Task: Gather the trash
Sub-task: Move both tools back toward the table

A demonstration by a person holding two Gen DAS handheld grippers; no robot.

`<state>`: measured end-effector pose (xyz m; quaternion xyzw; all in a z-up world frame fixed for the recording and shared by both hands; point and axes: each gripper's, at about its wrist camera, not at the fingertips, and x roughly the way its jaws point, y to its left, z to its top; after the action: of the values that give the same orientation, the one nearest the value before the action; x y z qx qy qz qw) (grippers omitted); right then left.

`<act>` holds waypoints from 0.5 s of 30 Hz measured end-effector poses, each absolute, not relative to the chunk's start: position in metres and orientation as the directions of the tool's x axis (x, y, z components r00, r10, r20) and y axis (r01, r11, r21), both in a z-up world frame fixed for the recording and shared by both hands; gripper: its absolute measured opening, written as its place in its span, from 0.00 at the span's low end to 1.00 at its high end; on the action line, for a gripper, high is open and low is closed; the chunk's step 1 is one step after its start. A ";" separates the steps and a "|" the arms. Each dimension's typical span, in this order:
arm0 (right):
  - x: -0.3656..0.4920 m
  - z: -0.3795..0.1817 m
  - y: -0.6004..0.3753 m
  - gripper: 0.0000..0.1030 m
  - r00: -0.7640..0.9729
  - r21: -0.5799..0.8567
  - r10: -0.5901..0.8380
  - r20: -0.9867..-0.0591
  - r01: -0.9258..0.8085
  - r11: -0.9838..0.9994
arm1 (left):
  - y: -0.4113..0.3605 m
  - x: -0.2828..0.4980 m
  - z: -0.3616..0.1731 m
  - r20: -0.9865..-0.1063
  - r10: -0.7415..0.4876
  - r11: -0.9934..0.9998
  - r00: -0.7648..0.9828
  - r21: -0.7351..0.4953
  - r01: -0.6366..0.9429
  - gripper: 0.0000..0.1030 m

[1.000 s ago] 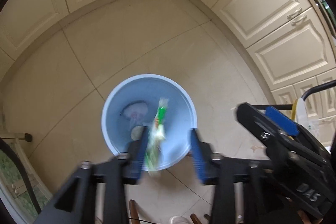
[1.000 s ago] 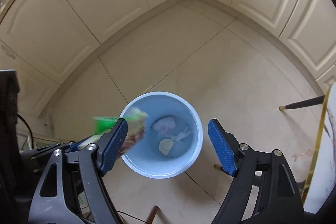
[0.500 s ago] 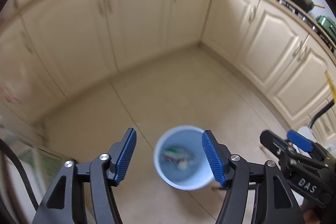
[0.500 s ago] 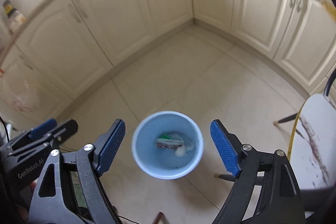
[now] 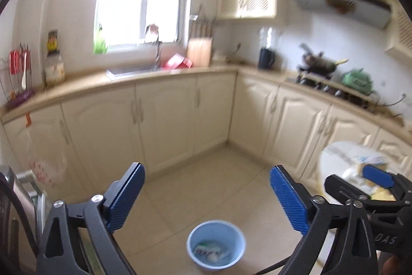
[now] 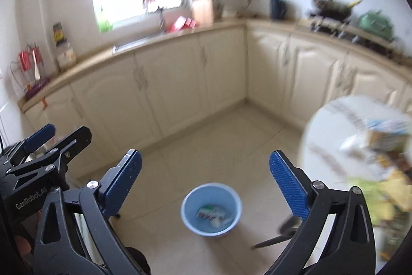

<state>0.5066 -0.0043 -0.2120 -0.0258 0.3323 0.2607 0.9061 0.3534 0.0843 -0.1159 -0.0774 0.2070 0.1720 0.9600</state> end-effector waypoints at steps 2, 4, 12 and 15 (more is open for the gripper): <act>0.483 -0.180 -0.031 1.00 0.690 0.109 0.442 -0.573 -0.470 0.876 | 0.060 0.337 -0.099 -0.369 0.276 0.943 0.888 -0.076 -0.324 0.98; 0.458 -0.152 -0.055 1.00 0.718 0.110 0.441 -0.539 -0.459 0.881 | 0.027 0.322 -0.085 -0.318 0.245 0.957 0.916 -0.069 -0.280 0.99; 0.357 -0.059 -0.122 1.00 0.877 0.021 0.307 -0.370 -0.323 0.946 | -0.032 0.246 -0.064 -0.151 0.146 0.987 0.978 -0.051 -0.155 0.99; 0.326 -0.029 -0.140 1.00 0.921 -0.004 0.240 -0.307 -0.253 0.967 | -0.044 0.216 -0.058 -0.088 0.121 0.991 0.989 -0.053 -0.125 0.99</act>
<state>0.3264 -0.1397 -0.0291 -0.0216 0.1540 0.1258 0.9798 0.2162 -0.0436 -0.0580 -0.0291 0.0422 0.0617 0.9968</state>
